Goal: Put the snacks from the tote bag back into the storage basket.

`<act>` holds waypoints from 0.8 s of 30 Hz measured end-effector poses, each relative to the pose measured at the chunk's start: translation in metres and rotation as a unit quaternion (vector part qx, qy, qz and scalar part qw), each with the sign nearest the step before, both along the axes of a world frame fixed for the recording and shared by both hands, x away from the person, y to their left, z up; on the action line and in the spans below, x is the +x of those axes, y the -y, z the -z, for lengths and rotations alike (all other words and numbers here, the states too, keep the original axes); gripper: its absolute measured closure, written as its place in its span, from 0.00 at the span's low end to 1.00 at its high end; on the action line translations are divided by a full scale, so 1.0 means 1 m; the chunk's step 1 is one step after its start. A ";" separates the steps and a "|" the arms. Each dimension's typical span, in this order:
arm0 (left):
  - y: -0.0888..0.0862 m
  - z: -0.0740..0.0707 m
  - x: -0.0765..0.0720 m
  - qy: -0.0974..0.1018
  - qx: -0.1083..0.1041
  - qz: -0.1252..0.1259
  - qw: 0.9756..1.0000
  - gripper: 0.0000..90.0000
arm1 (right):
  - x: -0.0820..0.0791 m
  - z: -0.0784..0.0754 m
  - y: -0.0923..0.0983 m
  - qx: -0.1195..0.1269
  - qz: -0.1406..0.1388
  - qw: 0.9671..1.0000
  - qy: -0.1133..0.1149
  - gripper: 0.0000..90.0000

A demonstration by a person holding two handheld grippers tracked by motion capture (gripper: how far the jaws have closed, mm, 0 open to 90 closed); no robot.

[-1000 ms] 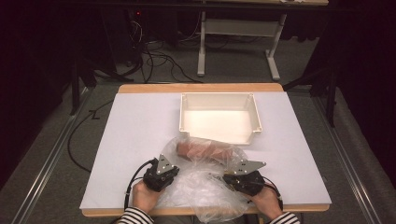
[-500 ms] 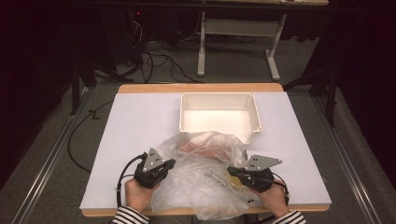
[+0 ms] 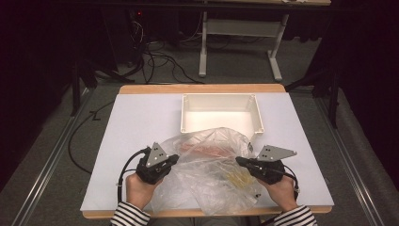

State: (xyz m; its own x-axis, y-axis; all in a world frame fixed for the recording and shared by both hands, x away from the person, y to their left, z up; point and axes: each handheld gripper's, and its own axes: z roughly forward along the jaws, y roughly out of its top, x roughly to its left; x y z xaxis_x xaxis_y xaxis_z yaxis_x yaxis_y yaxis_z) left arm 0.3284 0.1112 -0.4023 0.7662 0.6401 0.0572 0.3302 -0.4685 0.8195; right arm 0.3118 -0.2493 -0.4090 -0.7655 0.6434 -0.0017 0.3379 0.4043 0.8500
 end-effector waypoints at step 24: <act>0.009 -0.011 0.026 0.033 -0.011 -0.027 0.999 0.99 | 0.026 -0.007 0.000 -0.007 0.036 0.999 -0.017 1.00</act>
State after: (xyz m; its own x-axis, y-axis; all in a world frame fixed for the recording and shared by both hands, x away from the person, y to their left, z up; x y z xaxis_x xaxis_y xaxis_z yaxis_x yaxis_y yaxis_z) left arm 0.3547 0.1019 -0.3911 0.7259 0.6817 0.0909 0.2998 -0.4326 0.8503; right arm 0.3375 -0.2494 -0.4018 -0.7167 0.6972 0.0135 0.3946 0.3894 0.8323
